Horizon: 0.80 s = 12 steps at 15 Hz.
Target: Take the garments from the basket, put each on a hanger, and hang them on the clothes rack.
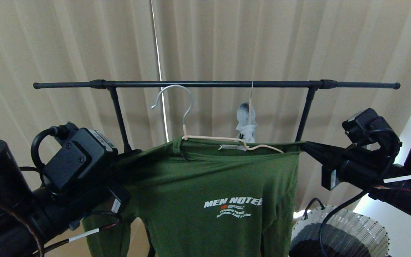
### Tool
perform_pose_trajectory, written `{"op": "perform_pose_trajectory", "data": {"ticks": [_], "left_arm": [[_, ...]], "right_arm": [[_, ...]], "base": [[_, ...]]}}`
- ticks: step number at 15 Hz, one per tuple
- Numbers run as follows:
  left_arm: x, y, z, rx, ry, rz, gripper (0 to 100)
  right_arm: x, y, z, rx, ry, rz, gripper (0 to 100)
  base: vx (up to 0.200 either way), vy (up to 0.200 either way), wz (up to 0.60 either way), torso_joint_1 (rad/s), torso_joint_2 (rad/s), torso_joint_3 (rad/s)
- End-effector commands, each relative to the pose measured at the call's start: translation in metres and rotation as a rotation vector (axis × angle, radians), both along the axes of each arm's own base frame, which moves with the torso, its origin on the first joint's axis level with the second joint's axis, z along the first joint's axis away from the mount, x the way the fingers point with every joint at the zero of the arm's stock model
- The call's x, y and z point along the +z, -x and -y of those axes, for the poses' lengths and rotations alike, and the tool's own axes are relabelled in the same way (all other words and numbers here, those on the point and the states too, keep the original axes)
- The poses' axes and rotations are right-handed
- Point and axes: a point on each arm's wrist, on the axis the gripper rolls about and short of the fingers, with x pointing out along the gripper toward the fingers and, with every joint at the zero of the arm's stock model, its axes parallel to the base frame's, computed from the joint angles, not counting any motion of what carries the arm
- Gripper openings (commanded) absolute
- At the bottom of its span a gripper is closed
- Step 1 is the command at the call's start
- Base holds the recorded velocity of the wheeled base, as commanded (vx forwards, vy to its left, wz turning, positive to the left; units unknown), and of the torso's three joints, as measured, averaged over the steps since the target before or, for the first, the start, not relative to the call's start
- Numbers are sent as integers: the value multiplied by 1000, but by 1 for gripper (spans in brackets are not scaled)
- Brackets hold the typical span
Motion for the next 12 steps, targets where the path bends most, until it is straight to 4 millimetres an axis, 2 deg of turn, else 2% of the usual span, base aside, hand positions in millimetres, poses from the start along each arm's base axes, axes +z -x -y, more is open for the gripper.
{"op": "perform_pose_trajectory", "data": {"ticks": [1, 4, 7, 12], "left_arm": [[-6, 1, 0, 0, -27, -15, 0], [-9, -8, 3, 16, -42, -30, 0], [-7, -22, 1, 116, -42, -25, 0], [-6, -30, 4, 175, -38, -27, 0]], "right_arm": [[11, -2, -3, 12, -16, 40, 0], [19, 5, -22, 102, -33, 64, 0], [21, 16, -41, 199, -47, 71, 0], [20, 23, -46, 284, -54, 67, 0]], "base": [[0, 0, 0, 0, 0, 0], [0, 0, 0, 0, 0, 0], [0, 0, 0, 0, 0, 0], [0, 0, 0, 0, 0, 0]]}}
